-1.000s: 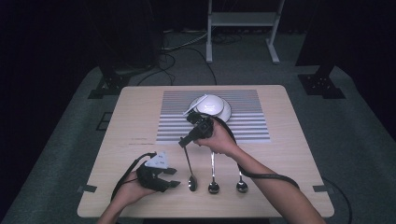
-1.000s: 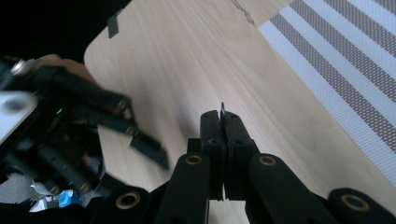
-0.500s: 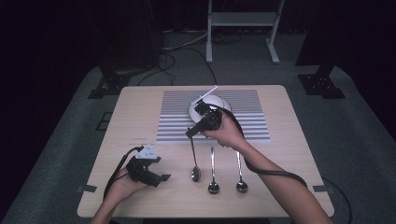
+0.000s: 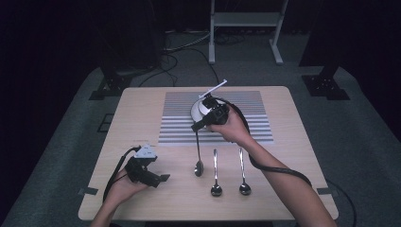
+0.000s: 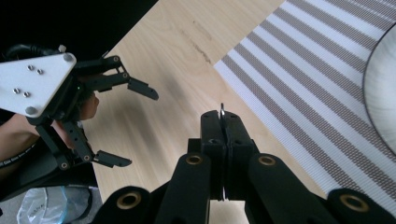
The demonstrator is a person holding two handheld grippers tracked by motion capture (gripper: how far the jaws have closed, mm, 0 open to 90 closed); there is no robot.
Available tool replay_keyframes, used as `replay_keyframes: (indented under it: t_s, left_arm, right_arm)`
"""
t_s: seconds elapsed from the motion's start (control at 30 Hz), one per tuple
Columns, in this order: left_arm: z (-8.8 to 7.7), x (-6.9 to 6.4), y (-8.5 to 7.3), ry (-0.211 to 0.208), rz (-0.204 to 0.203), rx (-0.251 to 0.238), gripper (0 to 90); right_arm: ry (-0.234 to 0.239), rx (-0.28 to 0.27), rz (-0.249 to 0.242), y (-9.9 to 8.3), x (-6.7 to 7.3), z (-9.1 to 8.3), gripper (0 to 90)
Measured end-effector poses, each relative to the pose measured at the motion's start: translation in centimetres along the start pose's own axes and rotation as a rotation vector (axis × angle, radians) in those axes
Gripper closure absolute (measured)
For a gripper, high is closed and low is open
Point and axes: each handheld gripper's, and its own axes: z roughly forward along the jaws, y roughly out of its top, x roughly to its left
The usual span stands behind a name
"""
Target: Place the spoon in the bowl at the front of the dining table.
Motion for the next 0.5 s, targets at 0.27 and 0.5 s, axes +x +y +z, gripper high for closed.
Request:
replay_keyframes:
  t_s: [0.27, 0.5]
  left_arm:
    - [0.0, 0.0, -0.1, 0.01, -0.001, -0.001, 7.7]
    - [0.0, 0.1, -0.1, 0.016, -0.003, -0.002, 7.7]
  right_arm:
    - [-0.014, -0.027, 0.017, 0.5, -0.8, -0.8, 88.5]
    - [-0.021, -0.067, 0.042, 0.8, -1.9, -1.6, 88.5]
